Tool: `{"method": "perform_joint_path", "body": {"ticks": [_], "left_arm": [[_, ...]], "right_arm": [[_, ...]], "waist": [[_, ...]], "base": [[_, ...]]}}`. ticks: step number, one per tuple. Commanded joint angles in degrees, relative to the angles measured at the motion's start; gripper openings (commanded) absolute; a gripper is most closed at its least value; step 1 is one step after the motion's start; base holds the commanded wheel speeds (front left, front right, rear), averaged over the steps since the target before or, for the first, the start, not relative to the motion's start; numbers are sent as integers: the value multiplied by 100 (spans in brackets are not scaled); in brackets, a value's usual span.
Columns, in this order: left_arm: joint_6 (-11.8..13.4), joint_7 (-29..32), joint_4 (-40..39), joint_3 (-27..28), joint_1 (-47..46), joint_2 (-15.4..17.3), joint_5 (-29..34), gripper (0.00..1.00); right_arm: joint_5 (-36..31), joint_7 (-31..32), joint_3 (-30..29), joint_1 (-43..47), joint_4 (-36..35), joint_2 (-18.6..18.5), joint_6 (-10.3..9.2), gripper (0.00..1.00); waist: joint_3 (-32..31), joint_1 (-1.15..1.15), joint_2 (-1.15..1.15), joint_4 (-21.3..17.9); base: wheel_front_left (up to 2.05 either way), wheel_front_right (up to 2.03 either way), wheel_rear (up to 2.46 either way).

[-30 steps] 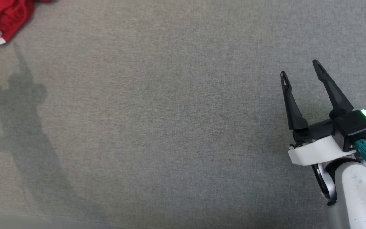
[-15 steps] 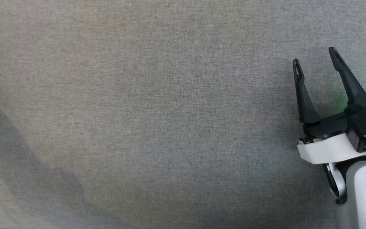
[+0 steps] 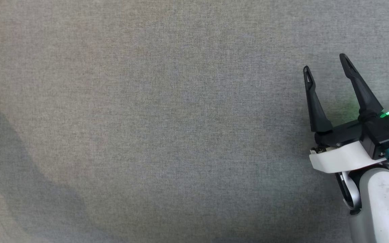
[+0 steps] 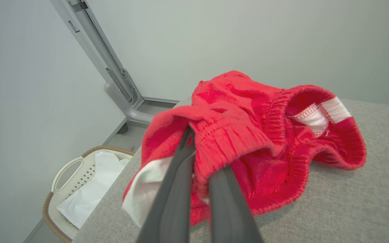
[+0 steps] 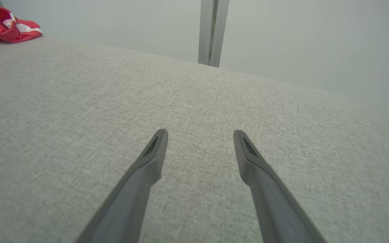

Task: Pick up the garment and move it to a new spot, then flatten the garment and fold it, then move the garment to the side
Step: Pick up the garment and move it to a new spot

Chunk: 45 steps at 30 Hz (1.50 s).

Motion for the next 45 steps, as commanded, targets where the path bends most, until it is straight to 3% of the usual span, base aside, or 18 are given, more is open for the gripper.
{"method": "perform_joint_path", "body": {"ticks": [1,10,15,23,28,35,39,45], "left_arm": [[-43,-26,-102,-32,125,79,60,0],[-197,-29,-743,-495,209,188,466,0],[-234,75,-1140,-1091,146,-46,570,0],[-236,423,-2371,-2376,228,-367,105,0],[-237,655,-3453,-3027,255,-436,-582,0],[-237,759,-4679,-3387,763,-419,-1711,0],[-237,766,-4647,-3621,1316,-284,-2064,0],[-237,464,-3428,-3798,1894,-151,-2184,0]], "right_arm": [[63,-75,6,-37,85,-20,-9,100],[533,-467,173,10,830,-19,-9,100],[842,-674,251,127,1314,-19,-9,100],[1230,-864,276,221,1853,-20,-9,100],[1307,-910,136,379,2017,-18,-9,100],[1338,-912,-59,722,2047,-19,-9,100],[1326,-912,-104,858,2020,-18,-9,100],[1387,-913,-17,740,1984,-19,-9,100]], "waist": [[-309,-1,0,-129],[-1314,-1,0,-469],[-1889,-1,0,-675],[-2639,-1,0,-1060],[-2939,-1,0,-1239],[-3093,-1,0,-1339],[-3036,-1,0,-1386],[-2765,-1,0,-1510]], "base": [[0,0,0],[0,0,0],[0,0,0],[0,0,0],[0,0,0],[0,0,0],[0,0,0],[0,0,0]]}}
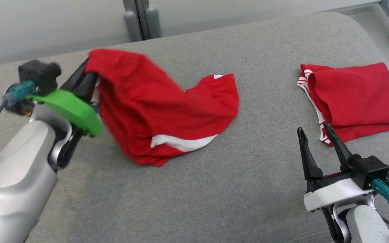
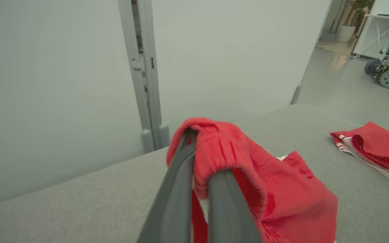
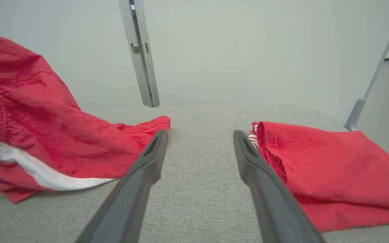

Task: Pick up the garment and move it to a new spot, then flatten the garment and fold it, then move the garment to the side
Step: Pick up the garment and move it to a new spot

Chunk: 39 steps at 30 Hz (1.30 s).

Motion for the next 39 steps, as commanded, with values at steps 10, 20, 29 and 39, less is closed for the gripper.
{"method": "perform_joint_path", "body": {"ticks": [10,20,29,39], "left_arm": [[352,-473,2256,285,-124,-202,172,100],[285,-517,2520,703,227,-580,437,100],[230,-514,1415,1679,1240,-761,1031,100],[225,-515,-166,2563,2824,-1333,1883,100]], "right_arm": [[83,-24,169,-362,37,-18,-9,100],[13,-25,109,-421,181,-19,-9,100],[-44,-25,53,-239,257,-19,-9,100],[-89,-25,-15,90,404,-19,-9,100]], "waist": [[730,0,0,-211],[668,0,0,-55],[166,0,0,182],[-454,0,0,383]], "base": [[0,0,0],[0,0,0],[0,0,0],[0,0,0]]}}
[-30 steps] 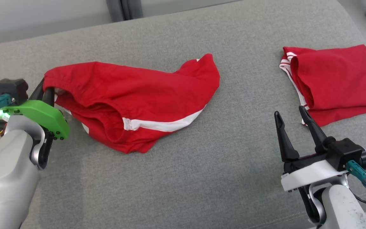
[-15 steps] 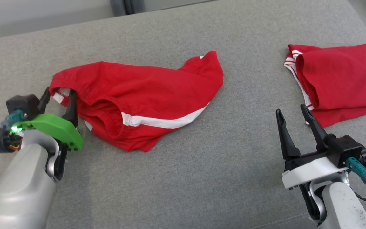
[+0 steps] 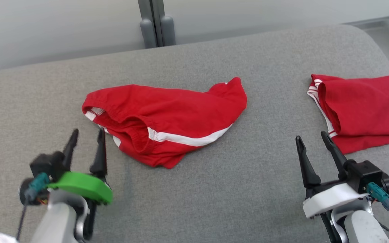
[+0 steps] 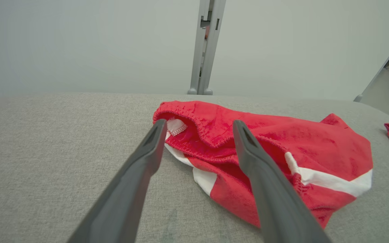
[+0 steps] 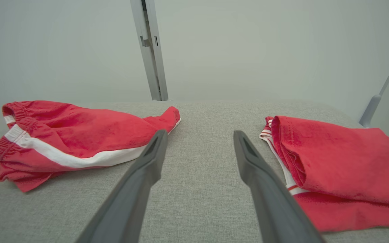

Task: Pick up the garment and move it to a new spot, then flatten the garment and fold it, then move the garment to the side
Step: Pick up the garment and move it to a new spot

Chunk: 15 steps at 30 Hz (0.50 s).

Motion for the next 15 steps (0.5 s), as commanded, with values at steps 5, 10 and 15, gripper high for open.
{"method": "perform_joint_path", "body": {"ticks": [5,10,15], "left_arm": [[-17,-17,-529,272,873,-480,325,100],[-63,-17,-783,365,1480,-782,511,100],[-96,-17,-935,468,1868,-949,518,100]], "right_arm": [[-81,-25,-95,351,60,-19,-9,100],[-102,-25,-158,604,134,-20,-9,100],[36,-25,-185,724,252,-19,-9,100]], "waist": [[-510,0,0,182],[-696,0,0,197],[-764,0,0,222]], "base": [[0,0,0],[0,0,0],[0,0,0]]}}
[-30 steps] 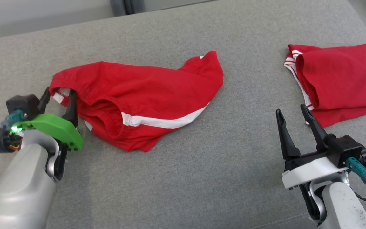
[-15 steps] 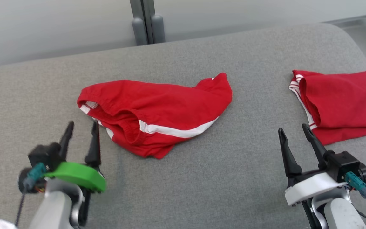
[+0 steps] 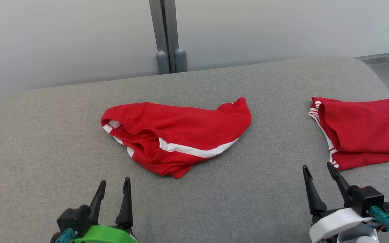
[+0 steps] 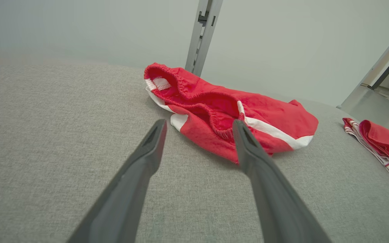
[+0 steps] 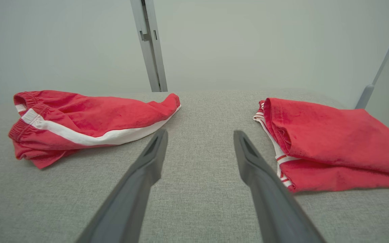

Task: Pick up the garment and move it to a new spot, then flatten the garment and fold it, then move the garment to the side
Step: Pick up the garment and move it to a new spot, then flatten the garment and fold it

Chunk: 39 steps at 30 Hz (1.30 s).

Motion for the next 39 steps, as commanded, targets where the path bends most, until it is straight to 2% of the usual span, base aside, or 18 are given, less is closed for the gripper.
{"method": "perform_joint_path", "body": {"ticks": [1,30,36,39], "left_arm": [[-13,-17,-41,48,120,-25,61,100],[-58,-18,-76,111,155,-117,11,100],[-109,-16,156,-169,-218,-116,131,100],[-122,191,428,-413,-624,-114,152,100]], "right_arm": [[61,-25,13,83,53,-18,-9,100],[157,-25,255,-234,443,-19,-9,100],[149,-25,249,-260,442,-18,-9,100],[134,-25,283,-280,438,-18,-9,100]], "waist": [[-32,0,0,27],[-54,0,0,75],[-16,0,0,32],[24,0,0,-20]], "base": [[0,0,0],[0,0,0],[0,0,0],[0,0,0]]}}
